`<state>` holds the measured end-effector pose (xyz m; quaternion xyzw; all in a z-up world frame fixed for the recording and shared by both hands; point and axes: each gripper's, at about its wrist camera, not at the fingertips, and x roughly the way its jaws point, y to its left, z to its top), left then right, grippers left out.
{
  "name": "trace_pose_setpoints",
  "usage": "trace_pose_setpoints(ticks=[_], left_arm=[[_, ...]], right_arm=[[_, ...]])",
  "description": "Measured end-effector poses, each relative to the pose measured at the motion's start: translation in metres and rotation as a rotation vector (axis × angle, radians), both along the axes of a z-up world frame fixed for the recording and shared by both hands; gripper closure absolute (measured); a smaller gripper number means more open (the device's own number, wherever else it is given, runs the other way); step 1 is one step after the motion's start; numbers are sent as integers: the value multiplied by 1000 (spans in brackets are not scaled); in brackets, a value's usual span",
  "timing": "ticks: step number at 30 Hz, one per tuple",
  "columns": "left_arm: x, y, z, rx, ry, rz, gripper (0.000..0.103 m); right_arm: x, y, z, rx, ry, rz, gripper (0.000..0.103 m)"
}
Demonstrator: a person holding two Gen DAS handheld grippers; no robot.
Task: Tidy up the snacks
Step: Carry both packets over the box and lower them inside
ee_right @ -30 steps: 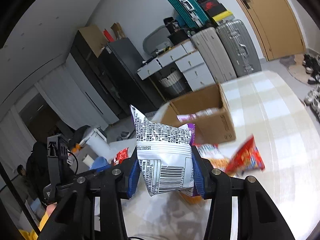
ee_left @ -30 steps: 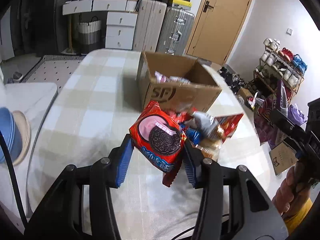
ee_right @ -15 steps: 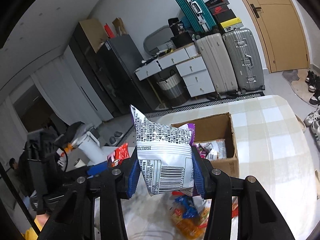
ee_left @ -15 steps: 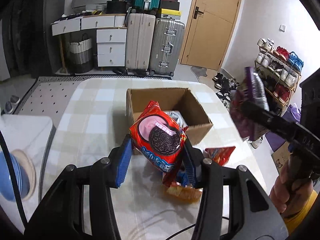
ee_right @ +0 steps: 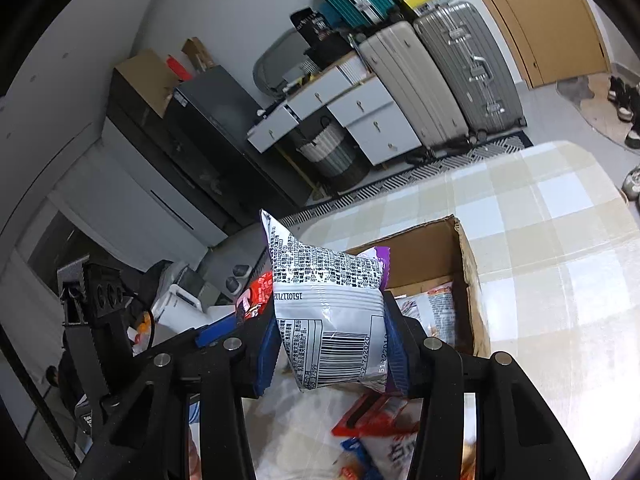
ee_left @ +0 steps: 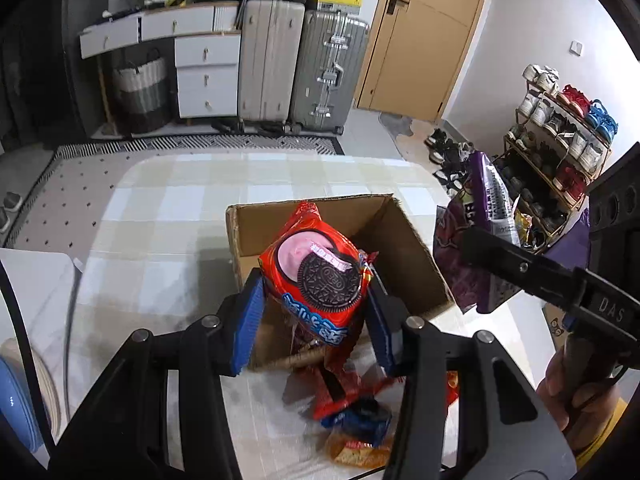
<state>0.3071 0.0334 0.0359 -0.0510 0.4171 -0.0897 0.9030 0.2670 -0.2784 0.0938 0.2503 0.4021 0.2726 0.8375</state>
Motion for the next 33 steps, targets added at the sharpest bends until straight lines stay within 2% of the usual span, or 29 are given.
trace_pose_setpoints(ticks=[10, 16, 20, 22, 26, 33], left_arm=[[52, -19, -44, 32, 79, -56, 58], [77, -24, -76, 58, 123, -62, 58], [83, -24, -90, 38, 147, -66, 58], [86, -20, -96, 27, 153, -68, 58], [92, -17, -103, 23, 158, -62, 58], [94, -18, -108, 40, 159, -68, 58]], right_arm=[[49, 13, -38, -1, 102, 32, 57], [59, 26, -52, -39, 131, 63, 56], [65, 32, -62, -95, 151, 76, 56], [68, 34, -68, -107, 170, 87, 56], [68, 37, -68, -138, 150, 94, 56], [67, 37, -69, -166, 154, 82, 55]])
